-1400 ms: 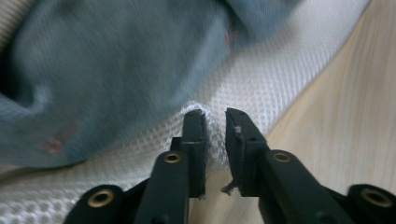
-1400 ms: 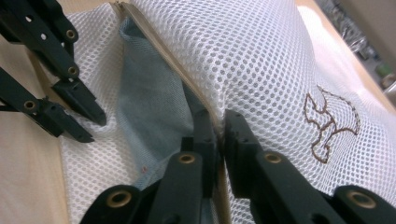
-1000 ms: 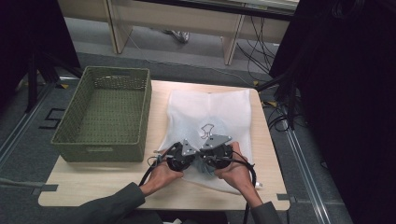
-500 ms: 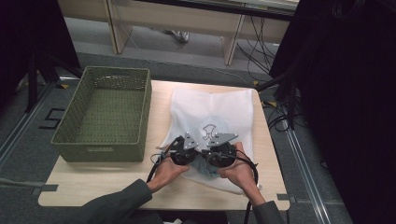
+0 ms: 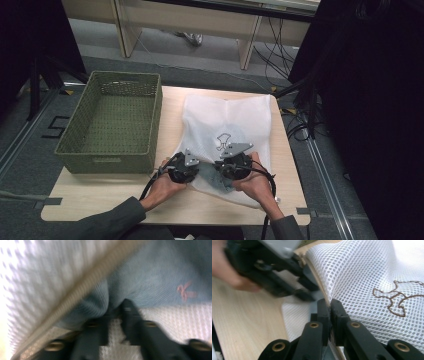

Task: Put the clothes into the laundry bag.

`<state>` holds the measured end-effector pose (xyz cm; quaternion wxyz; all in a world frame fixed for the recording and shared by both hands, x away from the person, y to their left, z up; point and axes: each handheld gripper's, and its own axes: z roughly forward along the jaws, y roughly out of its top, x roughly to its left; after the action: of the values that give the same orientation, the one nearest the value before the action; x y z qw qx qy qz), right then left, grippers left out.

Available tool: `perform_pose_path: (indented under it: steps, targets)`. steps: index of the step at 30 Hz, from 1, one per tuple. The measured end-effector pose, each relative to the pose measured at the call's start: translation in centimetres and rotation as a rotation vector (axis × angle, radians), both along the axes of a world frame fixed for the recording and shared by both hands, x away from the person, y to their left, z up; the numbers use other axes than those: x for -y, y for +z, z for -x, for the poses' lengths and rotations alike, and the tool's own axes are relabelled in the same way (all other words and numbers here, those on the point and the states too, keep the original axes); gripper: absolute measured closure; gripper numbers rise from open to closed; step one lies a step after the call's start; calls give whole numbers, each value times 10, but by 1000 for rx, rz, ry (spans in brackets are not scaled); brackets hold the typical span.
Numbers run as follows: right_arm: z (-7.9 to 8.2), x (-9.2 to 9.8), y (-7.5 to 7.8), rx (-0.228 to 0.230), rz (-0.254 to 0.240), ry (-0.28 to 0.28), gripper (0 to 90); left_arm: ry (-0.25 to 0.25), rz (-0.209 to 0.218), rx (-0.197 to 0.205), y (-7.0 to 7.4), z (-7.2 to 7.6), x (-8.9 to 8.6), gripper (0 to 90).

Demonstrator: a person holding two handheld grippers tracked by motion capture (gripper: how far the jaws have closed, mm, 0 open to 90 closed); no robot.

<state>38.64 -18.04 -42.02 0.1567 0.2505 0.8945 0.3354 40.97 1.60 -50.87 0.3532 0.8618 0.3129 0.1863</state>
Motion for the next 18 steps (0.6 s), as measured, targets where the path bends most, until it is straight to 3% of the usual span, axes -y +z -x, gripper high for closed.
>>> perform_pose_path:
  steps: [4, 5, 7, 9, 11, 12, 14, 15, 17, 18]
  targets:
    - [0, -2, 0, -17, -5, 22, 875, 28, 37, 39, 6, -5, 12, 863]
    - [1, -1, 0, -23, -10, 22, 875, 54, 80, 48, 10, -9, 16, 863]
    - [2, 0, 1, -35, -6, 4, 875, 64, 93, 69, 17, -17, 22, 865]
    - [0, 1, 0, -43, -9, 8, 875, 80, 117, 99, 15, -23, 27, 864]
    - [0, -1, -6, -43, -7, 1, 875, 81, 115, 75, 6, -26, 29, 860]
    - [-1, -2, -9, -43, -5, 1, 876, 85, 120, 44, -2, -26, 31, 856]
    - [-1, -6, -18, -75, 22, -5, 875, 67, 98, 53, -7, -24, 30, 844]
    - [-1, -7, -20, -87, 27, -1, 874, 35, 62, 58, -6, -24, 26, 839]
    - [-3, -9, -23, -101, 37, 7, 874, 56, 126, 20, -6, -21, 23, 811]
    - [-4, -9, -25, -87, 42, -2, 874, 40, 127, 6, -6, -19, 21, 783]
